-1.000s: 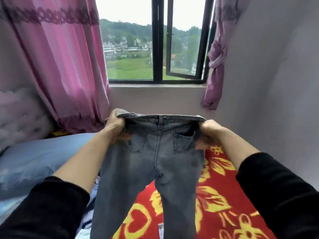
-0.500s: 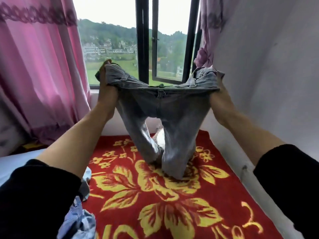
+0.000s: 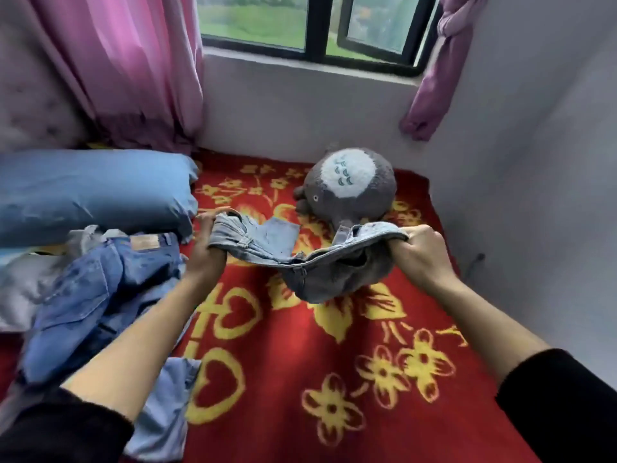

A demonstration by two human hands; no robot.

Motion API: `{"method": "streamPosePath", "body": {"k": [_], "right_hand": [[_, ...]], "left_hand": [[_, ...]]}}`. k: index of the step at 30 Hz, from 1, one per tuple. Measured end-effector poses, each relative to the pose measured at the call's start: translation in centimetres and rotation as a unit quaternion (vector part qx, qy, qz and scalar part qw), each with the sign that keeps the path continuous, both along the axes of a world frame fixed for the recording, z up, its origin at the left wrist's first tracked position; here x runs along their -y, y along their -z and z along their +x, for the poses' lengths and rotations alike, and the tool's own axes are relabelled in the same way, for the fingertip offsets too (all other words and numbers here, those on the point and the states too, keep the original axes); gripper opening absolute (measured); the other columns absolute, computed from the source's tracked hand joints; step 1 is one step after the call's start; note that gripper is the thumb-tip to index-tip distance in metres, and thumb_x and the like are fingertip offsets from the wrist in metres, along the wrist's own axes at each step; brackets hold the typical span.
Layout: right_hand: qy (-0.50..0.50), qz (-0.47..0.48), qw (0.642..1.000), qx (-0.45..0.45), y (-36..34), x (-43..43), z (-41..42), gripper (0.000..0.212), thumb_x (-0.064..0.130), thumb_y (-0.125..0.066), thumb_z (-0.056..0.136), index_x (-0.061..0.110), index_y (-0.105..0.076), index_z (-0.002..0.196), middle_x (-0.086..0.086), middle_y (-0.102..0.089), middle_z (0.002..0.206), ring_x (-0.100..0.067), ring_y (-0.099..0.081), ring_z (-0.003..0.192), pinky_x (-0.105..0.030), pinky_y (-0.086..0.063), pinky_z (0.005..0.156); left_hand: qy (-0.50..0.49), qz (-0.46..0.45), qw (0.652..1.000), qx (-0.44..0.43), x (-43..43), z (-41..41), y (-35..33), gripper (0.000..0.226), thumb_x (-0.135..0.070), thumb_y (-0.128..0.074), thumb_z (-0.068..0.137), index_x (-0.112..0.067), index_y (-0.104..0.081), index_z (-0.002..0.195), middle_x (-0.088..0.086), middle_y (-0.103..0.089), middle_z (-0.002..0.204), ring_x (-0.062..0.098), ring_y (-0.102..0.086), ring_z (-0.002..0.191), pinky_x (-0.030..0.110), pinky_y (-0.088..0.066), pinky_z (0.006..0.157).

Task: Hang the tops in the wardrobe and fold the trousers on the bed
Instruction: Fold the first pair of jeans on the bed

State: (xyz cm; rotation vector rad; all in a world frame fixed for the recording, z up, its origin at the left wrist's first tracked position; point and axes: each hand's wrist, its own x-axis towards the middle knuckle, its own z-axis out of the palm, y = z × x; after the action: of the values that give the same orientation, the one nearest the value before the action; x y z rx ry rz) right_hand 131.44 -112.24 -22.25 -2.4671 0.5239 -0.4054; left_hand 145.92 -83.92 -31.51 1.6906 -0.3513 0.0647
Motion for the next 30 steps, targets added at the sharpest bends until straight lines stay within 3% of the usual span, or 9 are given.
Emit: {"method": "streamPosePath", "body": {"k": [4, 10, 13, 16, 19, 22, 24, 27, 30], "right_hand": [[-0.052, -0.053, 0.963, -0.259, 7.2, 0.1, -4.8, 0.024, 0.023, -0.054, 0.073, 0.01, -0.049, 0.053, -0.007, -0.055, 0.058, -0.035, -0.059, 0.069, -0.03, -0.035, 0.053], [-0.208, -0.054, 0.832, -0.512, 16.6, -2.8, -11.2, 0.02, 0.026, -0.055, 0.071, 0.01, -0.064, 0.061, -0.001, -0.062, 0.053, -0.014, -0.059, 0.047, -0.016, -0.036, 0.039], [-0.244, -0.018, 0.777, -0.581, 21.2, -4.8, -13.1, 0.027, 0.03, -0.055, 0.075, 0.01, -0.064, 0.061, -0.002, -0.063, 0.052, -0.016, -0.06, 0.048, -0.024, -0.055, 0.055], [-0.261, 0.0, 0.744, -0.615, 26.1, -6.6, -15.2, 0.029, 0.032, -0.056, 0.08, 0.01, -0.059, 0.061, -0.003, -0.062, 0.056, -0.019, -0.059, 0.053, -0.03, -0.056, 0.063], [-0.268, -0.01, 0.745, -0.611, 30.9, -7.5, -17.5, 0.033, 0.032, -0.059, 0.082, 0.015, -0.046, 0.057, -0.003, -0.051, 0.059, -0.024, -0.055, 0.062, -0.027, -0.036, 0.051], [-0.264, 0.077, 0.735, -0.62, 34.4, -7.0, -18.7, 0.021, 0.035, -0.062, 0.085, 0.017, -0.072, 0.091, -0.005, -0.07, 0.098, -0.021, -0.063, 0.101, -0.026, -0.046, 0.075], [-0.206, 0.122, 0.773, -0.587, 35.7, -5.8, -18.5, 0.033, 0.031, -0.062, 0.087, 0.013, -0.07, 0.114, -0.006, -0.069, 0.117, -0.02, -0.061, 0.112, -0.025, -0.044, 0.088], [-0.097, 0.104, 0.846, -0.514, 37.9, -2.7, -16.9, 0.035, 0.022, -0.057, 0.089, 0.009, -0.066, 0.12, -0.013, -0.066, 0.121, -0.029, -0.058, 0.115, -0.029, -0.043, 0.088], [-0.025, 0.082, 0.877, -0.472, 40.5, 0.4, -15.3, 0.036, 0.021, -0.056, 0.089, 0.005, -0.06, 0.121, -0.015, -0.063, 0.122, -0.032, -0.056, 0.115, -0.032, -0.041, 0.089]], "left_hand": [[-0.033, 0.233, 0.968, -0.09, -3.0, -7.3, 8.0, 0.031, -0.02, -0.047, 0.081, -0.019, -0.058, 0.11, 0.008, -0.065, 0.11, 0.027, -0.059, 0.103, 0.041, -0.044, 0.093], [0.038, 0.536, 0.822, -0.188, -8.6, -17.9, 15.9, 0.045, -0.007, -0.051, 0.078, -0.025, -0.06, 0.119, 0.016, -0.051, 0.107, 0.037, -0.044, 0.11, 0.04, -0.039, 0.094], [0.041, 0.606, 0.755, -0.249, -11.4, -21.7, 18.9, 0.06, -0.002, -0.044, 0.08, -0.032, -0.05, 0.131, 0.012, -0.04, 0.117, 0.033, -0.035, 0.119, 0.042, -0.04, 0.099], [0.025, 0.624, 0.73, -0.278, -12.7, -24.4, 22.2, 0.064, -0.003, -0.044, 0.081, -0.035, -0.042, 0.137, 0.012, -0.037, 0.121, 0.032, -0.032, 0.119, 0.046, -0.041, 0.097], [0.017, 0.646, 0.701, -0.302, -11.6, -26.9, 25.3, 0.066, -0.003, -0.048, 0.083, -0.035, -0.036, 0.14, 0.014, -0.029, 0.137, 0.033, -0.024, 0.129, 0.053, -0.035, 0.104], [0.025, 0.668, 0.668, -0.329, -8.5, -29.4, 27.7, 0.066, -0.007, -0.054, 0.085, -0.031, -0.03, 0.142, 0.02, -0.002, 0.155, 0.034, 0.0, 0.144, 0.061, -0.013, 0.111], [0.037, 0.649, 0.693, -0.311, -5.1, -31.2, 29.1, 0.062, -0.014, -0.053, 0.088, -0.028, -0.029, 0.143, 0.017, 0.001, 0.156, 0.032, 0.004, 0.145, 0.059, -0.007, 0.113], [0.072, 0.601, 0.751, -0.263, 1.3, -33.7, 31.0, 0.053, -0.024, -0.046, 0.093, -0.026, -0.03, 0.143, 0.012, -0.007, 0.157, 0.028, -0.003, 0.145, 0.052, -0.008, 0.116], [0.122, 0.547, 0.793, -0.238, 7.8, -35.6, 32.8, 0.053, -0.033, -0.039, 0.098, -0.021, -0.024, 0.147, 0.012, -0.006, 0.158, 0.027, -0.005, 0.145, 0.041, -0.009, 0.118]]}}
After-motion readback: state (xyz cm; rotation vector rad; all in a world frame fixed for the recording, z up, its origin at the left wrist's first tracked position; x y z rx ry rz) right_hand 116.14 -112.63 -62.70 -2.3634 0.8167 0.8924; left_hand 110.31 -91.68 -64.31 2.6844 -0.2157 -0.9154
